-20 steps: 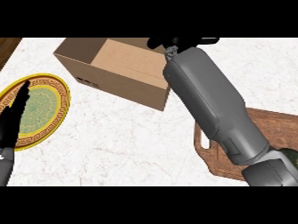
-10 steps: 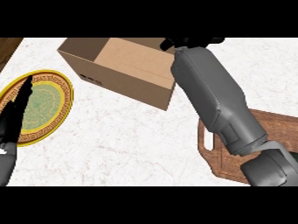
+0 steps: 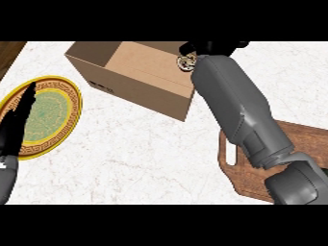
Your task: Pick the cupcake from the cutting board and place it in the cardboard box
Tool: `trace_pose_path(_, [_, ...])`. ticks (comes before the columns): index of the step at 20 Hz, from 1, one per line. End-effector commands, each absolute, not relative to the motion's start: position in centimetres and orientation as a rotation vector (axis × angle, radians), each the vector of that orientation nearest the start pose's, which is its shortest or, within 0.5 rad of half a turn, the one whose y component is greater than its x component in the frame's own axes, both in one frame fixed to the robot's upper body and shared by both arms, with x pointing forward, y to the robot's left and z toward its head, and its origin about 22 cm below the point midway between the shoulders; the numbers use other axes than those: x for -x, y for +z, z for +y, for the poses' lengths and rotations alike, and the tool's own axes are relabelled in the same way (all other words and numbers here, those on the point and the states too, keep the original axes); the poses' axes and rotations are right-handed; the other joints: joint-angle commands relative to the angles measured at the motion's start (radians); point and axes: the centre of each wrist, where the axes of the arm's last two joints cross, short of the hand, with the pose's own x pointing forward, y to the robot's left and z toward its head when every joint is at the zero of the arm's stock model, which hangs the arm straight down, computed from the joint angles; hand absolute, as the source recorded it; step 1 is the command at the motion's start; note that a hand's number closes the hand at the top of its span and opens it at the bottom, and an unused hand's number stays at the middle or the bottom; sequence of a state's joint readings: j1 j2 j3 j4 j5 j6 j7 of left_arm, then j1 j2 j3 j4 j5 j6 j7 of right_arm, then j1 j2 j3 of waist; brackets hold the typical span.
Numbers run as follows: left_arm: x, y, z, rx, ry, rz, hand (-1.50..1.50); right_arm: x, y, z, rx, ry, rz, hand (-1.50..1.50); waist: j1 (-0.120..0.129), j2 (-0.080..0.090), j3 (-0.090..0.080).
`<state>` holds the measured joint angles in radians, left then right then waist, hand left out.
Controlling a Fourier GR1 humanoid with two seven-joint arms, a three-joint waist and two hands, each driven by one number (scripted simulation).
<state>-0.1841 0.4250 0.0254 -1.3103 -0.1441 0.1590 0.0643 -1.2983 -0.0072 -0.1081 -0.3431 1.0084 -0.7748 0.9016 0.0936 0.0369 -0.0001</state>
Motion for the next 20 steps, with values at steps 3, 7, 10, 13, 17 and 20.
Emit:
trace_pose_path(3, [-28.2, 1.3, 33.6, -0.588, -0.27, -1.416, 0.0, -45.9, 14.9, -7.3, 1.18, -0.177, -1.374, -1.5, -0.017, -0.003, -0.001])
trace_pose_path(7, [-28.0, 2.3, 34.4, -0.612, -0.256, -1.41, 0.0, -45.6, 14.6, -6.9, 1.163, -0.328, -1.467, -1.5, -0.028, -0.014, 0.001])
trace_pose_path(10, [-27.5, 1.8, 35.1, -0.63, -0.243, -1.38, 0.0, -45.6, 14.6, -6.8, 1.163, -0.356, -1.5, -1.5, -0.042, -0.024, 0.0])
trace_pose_path(13, [-28.6, 1.5, 34.3, -0.615, -0.234, -1.393, 0.0, -45.0, 13.3, -7.3, 1.122, -0.398, -1.516, -1.5, -0.054, -0.031, 0.0])
trace_pose_path(17, [-27.1, 1.4, 35.1, -0.643, -0.205, -1.361, 0.0, -44.1, 12.3, -8.5, 1.107, -0.431, -1.508, -1.5, -0.098, -0.046, 0.0])
trace_pose_path(20, [-25.0, 0.0, 36.8, -0.659, -0.197, -1.343, 0.0, -42.9, 11.0, -8.6, 1.093, -0.432, -1.464, -1.5, -0.113, -0.059, -0.001])
